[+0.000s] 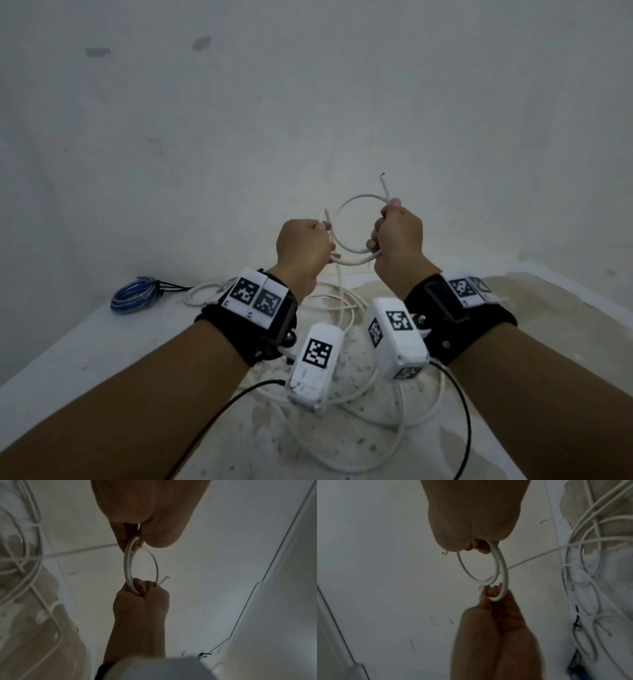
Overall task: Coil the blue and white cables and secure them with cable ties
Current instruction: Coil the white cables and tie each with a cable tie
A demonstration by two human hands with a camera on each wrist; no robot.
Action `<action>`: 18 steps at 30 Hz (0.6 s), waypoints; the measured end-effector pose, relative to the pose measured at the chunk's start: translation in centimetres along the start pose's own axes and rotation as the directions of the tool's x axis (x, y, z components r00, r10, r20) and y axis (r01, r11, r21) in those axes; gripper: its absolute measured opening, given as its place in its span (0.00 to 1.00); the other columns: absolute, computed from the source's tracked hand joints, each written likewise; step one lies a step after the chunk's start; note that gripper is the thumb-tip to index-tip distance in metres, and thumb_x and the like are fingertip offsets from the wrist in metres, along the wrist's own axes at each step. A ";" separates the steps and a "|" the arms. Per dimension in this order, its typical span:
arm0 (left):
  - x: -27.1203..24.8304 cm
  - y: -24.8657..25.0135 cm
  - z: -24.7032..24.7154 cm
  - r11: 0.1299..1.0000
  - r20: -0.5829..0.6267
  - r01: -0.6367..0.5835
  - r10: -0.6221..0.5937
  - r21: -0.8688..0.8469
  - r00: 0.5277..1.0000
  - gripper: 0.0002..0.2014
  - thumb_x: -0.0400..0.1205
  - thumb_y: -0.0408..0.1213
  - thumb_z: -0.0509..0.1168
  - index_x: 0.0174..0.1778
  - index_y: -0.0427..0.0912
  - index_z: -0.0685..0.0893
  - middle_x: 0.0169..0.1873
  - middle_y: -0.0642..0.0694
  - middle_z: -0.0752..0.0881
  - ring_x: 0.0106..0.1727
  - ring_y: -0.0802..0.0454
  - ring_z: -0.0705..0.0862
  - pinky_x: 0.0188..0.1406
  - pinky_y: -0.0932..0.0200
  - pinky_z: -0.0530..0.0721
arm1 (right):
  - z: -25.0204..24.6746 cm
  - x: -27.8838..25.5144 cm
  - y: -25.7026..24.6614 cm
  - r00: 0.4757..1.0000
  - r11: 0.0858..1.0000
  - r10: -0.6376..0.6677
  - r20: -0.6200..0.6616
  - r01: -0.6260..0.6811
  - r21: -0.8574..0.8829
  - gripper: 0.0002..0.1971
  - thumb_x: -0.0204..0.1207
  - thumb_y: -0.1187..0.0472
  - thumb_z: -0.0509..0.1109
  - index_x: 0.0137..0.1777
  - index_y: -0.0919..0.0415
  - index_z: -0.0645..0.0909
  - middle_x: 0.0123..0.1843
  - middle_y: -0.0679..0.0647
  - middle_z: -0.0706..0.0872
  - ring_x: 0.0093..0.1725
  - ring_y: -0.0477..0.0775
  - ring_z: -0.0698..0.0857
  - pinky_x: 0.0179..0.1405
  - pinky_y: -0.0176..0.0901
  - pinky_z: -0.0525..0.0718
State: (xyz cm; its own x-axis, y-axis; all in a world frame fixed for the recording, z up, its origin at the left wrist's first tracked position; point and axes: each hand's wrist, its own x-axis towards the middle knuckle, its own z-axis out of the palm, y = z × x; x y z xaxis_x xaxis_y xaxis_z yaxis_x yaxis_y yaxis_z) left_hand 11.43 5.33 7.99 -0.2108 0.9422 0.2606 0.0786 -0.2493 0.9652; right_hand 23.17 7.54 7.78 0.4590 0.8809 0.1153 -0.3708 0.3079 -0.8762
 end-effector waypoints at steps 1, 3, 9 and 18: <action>0.4 -0.2 -0.5 0.990 -0.002 -0.086 0.087 0.112 0.996 0.12 0.87 0.32 0.57 0.46 0.37 0.87 0.41 0.40 0.87 0.38 0.46 0.86 0.47 0.44 0.90 | 0.2 -0.2 0.5 0.999 0.999 -0.036 0.022 0.037 -0.038 0.19 0.89 0.52 0.55 0.37 0.58 0.74 0.26 0.52 0.69 0.21 0.50 0.66 0.21 0.41 0.70; 1.2 -0.6 -1.7 0.960 -0.012 -0.161 0.169 0.230 0.986 0.14 0.87 0.34 0.57 0.42 0.39 0.88 0.41 0.40 0.90 0.44 0.42 0.89 0.51 0.39 0.89 | 0.8 -1.0 1.6 0.995 0.997 -0.059 0.086 0.064 -0.050 0.19 0.89 0.53 0.54 0.36 0.58 0.73 0.24 0.51 0.68 0.20 0.49 0.66 0.21 0.42 0.70; 2.0 -0.9 -4.0 0.952 0.024 -0.260 0.260 0.162 0.965 0.13 0.89 0.31 0.54 0.57 0.33 0.84 0.44 0.40 0.90 0.34 0.52 0.91 0.36 0.57 0.91 | 2.5 -3.0 3.6 0.949 0.969 0.124 0.288 -0.179 0.171 0.19 0.90 0.54 0.54 0.37 0.58 0.71 0.21 0.48 0.62 0.18 0.46 0.60 0.16 0.38 0.66; 2.8 -2.5 -6.7 0.842 0.174 -0.480 0.449 0.248 0.877 0.10 0.89 0.33 0.57 0.55 0.41 0.85 0.44 0.50 0.90 0.32 0.54 0.90 0.36 0.60 0.89 | 3.7 -2.7 3.4 0.935 0.971 0.131 0.330 -0.187 0.146 0.16 0.90 0.54 0.55 0.38 0.57 0.69 0.22 0.47 0.63 0.19 0.44 0.58 0.14 0.35 0.57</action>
State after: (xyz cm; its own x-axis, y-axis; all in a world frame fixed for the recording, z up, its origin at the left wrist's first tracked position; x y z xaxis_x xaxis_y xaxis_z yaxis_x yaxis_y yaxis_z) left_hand 4.14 7.09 6.50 0.0196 0.7530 0.6577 0.4089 -0.6063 0.6820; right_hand 17.72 7.53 6.22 0.1141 0.9824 0.1480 -0.5643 0.1867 -0.8042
